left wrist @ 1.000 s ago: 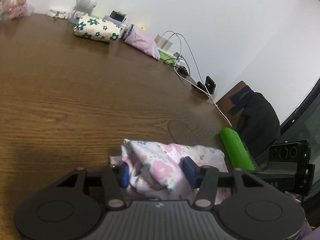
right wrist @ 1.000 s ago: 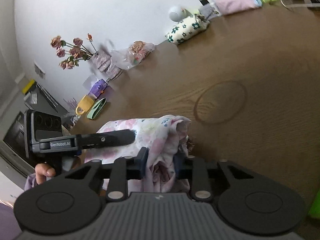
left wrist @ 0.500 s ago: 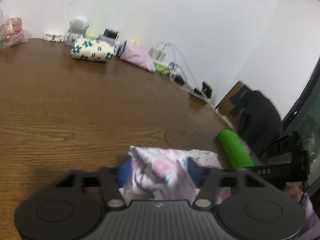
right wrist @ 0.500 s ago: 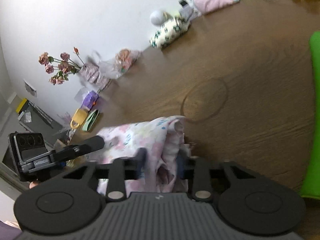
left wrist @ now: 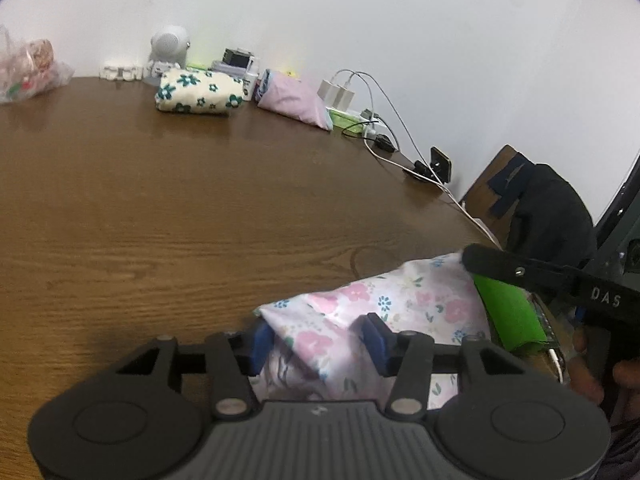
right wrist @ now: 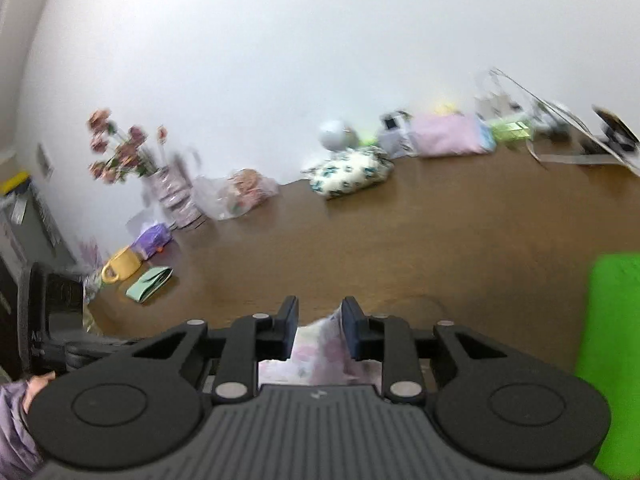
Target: Fold clothes
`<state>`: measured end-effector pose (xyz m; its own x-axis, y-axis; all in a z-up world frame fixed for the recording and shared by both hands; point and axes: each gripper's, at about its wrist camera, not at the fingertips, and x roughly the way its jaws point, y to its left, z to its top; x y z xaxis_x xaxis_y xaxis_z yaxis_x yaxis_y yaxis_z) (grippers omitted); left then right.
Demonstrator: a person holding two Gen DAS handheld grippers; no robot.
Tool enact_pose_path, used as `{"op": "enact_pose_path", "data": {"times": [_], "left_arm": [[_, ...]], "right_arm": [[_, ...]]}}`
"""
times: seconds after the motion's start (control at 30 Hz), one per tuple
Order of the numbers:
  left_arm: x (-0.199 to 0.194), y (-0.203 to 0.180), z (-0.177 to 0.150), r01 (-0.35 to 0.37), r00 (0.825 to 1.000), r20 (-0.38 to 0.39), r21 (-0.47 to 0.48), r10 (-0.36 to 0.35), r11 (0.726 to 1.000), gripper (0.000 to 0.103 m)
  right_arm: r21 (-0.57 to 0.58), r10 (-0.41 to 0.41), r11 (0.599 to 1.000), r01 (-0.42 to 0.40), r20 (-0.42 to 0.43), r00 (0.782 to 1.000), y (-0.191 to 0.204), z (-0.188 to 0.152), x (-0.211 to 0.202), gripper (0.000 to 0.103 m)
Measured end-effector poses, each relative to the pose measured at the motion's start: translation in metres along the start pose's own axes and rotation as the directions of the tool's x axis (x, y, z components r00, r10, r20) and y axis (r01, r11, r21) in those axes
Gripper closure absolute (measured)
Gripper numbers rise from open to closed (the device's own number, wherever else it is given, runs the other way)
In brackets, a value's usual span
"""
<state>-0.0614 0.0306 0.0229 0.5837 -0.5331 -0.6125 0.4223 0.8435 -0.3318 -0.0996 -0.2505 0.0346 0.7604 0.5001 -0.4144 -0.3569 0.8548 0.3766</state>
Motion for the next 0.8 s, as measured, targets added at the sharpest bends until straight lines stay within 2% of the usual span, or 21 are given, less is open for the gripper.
{"op": "enact_pose_path", "data": {"times": [0.07,0.17,0.27,0.33,0.4,0.43,0.53,0.63,0.73,0.8], "left_arm": [[-0.009,-0.003,0.003,-0.024,0.999,0.042,0.004,0.024,1.0,0.056],[-0.029,-0.013,0.005,-0.045,0.988,0.151,0.016,0.042,0.999,0.057],[-0.038,-0.033,0.003,-0.069,0.973,0.224,0.072,0.052,0.995,0.057],[-0.032,-0.048,-0.001,-0.076,0.974,0.22,0.131,0.045,0.988,0.057],[-0.019,-0.057,-0.004,-0.085,0.982,0.18,0.162,0.055,0.983,0.059],[-0.012,-0.056,-0.006,-0.091,0.985,0.16,0.159,0.065,0.983,0.064],[0.006,-0.049,-0.012,-0.112,0.99,0.102,0.13,0.099,0.985,0.067],[0.008,-0.04,-0.018,-0.095,0.991,0.104,0.114,0.083,0.989,0.066],[0.009,-0.035,-0.019,-0.08,0.993,0.098,0.113,0.069,0.99,0.065],[0.011,-0.032,-0.018,-0.068,0.994,0.094,0.102,0.059,0.992,0.065]], "right_arm": [[-0.043,-0.027,0.999,0.026,-0.04,0.999,0.008,-0.001,0.013,0.082],[-0.075,-0.077,0.995,0.068,-0.131,0.988,0.01,-0.012,0.037,0.083],[-0.082,-0.099,0.993,0.087,-0.152,0.983,0.009,-0.023,0.042,0.083],[-0.07,-0.099,0.993,0.09,-0.149,0.984,0.007,-0.025,0.042,0.083],[-0.058,-0.104,0.994,0.097,-0.151,0.983,0.005,-0.025,0.04,0.082],[-0.051,-0.107,0.994,0.1,-0.15,0.983,0.003,-0.025,0.039,0.081],[-0.036,-0.133,0.991,0.13,-0.124,0.983,-0.003,-0.024,0.027,0.075],[-0.053,-0.153,0.987,0.151,-0.032,0.988,-0.002,-0.016,0.009,0.075],[-0.105,-0.091,0.99,0.094,0.027,0.995,0.01,-0.007,0.002,0.075],[-0.139,-0.056,0.989,0.056,0.009,0.998,0.019,-0.005,0.014,0.075]]}}
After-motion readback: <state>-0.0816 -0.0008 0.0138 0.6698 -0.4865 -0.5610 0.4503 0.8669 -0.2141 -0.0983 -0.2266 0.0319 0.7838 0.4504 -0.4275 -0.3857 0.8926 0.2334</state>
